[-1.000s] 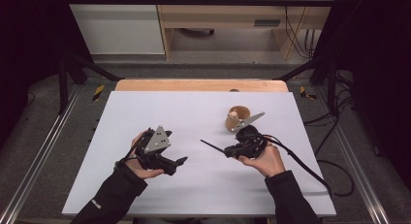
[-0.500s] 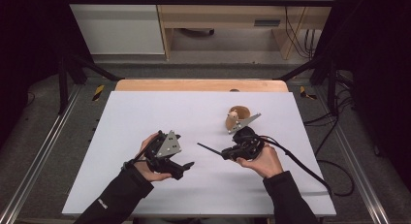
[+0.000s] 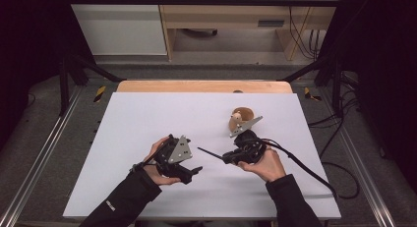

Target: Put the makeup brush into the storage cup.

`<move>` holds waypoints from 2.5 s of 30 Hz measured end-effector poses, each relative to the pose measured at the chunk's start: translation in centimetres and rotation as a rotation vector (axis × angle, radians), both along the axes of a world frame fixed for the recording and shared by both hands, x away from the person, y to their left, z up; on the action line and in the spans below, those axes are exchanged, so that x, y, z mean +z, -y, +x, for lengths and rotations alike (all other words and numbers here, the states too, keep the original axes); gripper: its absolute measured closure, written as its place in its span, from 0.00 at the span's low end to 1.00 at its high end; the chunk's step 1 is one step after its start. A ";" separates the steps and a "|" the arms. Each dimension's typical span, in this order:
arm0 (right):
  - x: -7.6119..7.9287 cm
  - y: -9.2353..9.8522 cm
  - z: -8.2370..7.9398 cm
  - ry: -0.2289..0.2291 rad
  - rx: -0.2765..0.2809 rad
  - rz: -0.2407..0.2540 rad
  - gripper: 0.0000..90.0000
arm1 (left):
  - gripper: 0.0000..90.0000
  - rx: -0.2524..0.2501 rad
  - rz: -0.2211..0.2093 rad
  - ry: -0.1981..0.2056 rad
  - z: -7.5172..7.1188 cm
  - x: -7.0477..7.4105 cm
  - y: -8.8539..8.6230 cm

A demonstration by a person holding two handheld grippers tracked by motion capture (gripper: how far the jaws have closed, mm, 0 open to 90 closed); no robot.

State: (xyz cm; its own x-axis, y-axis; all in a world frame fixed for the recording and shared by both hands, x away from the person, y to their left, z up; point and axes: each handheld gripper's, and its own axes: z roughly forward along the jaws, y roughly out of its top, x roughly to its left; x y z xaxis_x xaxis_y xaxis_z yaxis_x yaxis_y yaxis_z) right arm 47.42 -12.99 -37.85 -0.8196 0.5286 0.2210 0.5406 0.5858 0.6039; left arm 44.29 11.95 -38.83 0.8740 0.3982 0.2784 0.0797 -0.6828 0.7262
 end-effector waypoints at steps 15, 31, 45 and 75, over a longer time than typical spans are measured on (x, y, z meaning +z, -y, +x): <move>-0.1 -0.2 -0.1 -0.003 0.027 0.011 0.93 | 0.18 -0.030 0.062 0.050 0.1 -0.4 1.4; -0.3 -0.6 -0.3 -0.012 0.041 0.017 0.93 | 0.28 -0.079 0.119 0.098 0.0 -1.3 2.7; -0.6 -0.9 -0.4 -0.024 0.052 0.021 0.93 | 0.38 -0.128 0.195 0.159 -0.5 -2.1 3.8; -0.9 -1.3 -0.7 -0.045 0.062 0.014 0.93 | 0.73 -0.193 0.296 0.203 -1.0 -2.7 4.9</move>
State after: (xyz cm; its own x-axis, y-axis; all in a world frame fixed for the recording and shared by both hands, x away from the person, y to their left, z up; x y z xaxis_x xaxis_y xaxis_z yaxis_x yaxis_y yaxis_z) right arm 46.76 -11.70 -38.71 -0.8398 0.4738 0.2650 0.5302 0.6109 0.5880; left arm 43.27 7.05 -41.52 0.8402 0.1089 0.5312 -0.1951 -0.8533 0.4836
